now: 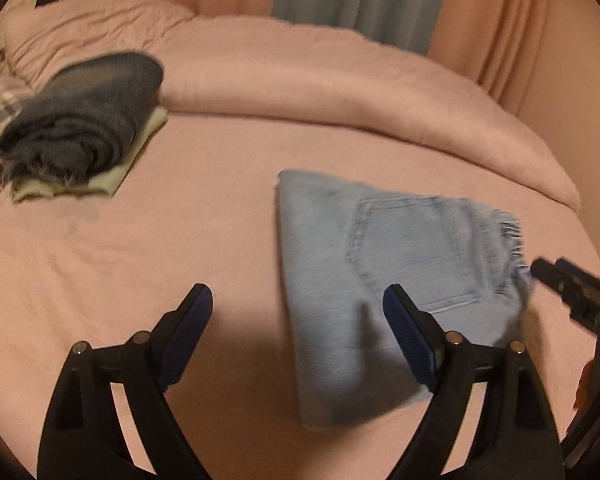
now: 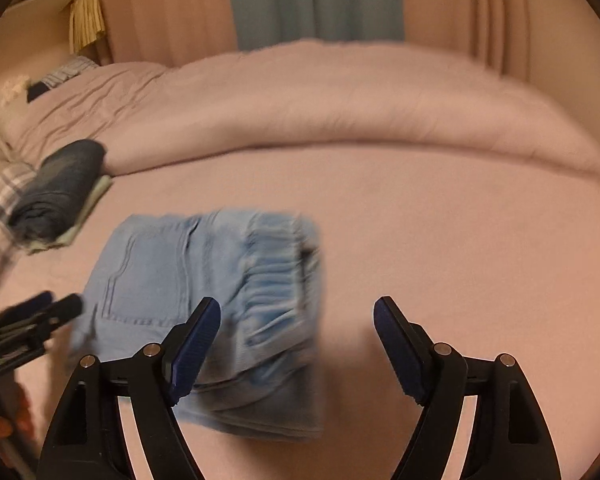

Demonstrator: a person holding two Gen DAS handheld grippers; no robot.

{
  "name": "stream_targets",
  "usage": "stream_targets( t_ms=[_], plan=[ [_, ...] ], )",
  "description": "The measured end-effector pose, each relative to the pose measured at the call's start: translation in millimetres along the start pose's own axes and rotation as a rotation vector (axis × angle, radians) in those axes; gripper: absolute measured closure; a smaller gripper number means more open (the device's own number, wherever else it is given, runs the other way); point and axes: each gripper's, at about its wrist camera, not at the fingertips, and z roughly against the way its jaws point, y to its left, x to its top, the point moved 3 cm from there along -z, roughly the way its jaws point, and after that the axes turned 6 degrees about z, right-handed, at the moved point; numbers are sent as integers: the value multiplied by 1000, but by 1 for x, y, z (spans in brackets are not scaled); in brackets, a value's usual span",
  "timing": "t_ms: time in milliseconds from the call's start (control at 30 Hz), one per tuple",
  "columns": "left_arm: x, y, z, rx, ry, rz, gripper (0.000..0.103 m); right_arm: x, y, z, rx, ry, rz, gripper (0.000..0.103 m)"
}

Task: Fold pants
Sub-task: 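Lay the waistband flat on the jeans and open both grippers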

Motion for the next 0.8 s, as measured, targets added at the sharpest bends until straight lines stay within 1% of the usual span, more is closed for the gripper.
stream_targets(
  t_ms=[33,100,200,300,400,467,500,600,700,800],
  plan=[
    [0,-5,3,-18,-11,-22,16,2,-5,6,-15,-21,-7,24],
    [-1,-15,6,-48,-21,-54,16,6,-10,14,-1,-52,-26,24],
    [-6,-33,4,-99,-6,-96,17,14,-3,18,63,-91,-6,24],
    [-12,-50,-2,-136,13,-135,19,19,14,10,145,-95,17,24],
    [-19,-60,-12,-155,44,-171,27,23,34,-7,195,-85,64,32],
    [-23,-59,-21,-150,71,-178,30,22,41,-23,216,-47,74,45],
    [-25,-58,-25,-148,82,-178,32,21,42,-33,217,-19,74,46],
    [-31,-51,-31,-158,102,-167,33,13,40,-48,184,22,84,49],
    [-31,-48,-36,-174,121,-142,33,9,38,-55,161,46,109,49],
    [-32,-49,-35,-176,128,-126,33,10,37,-57,162,53,116,49]
  ],
)
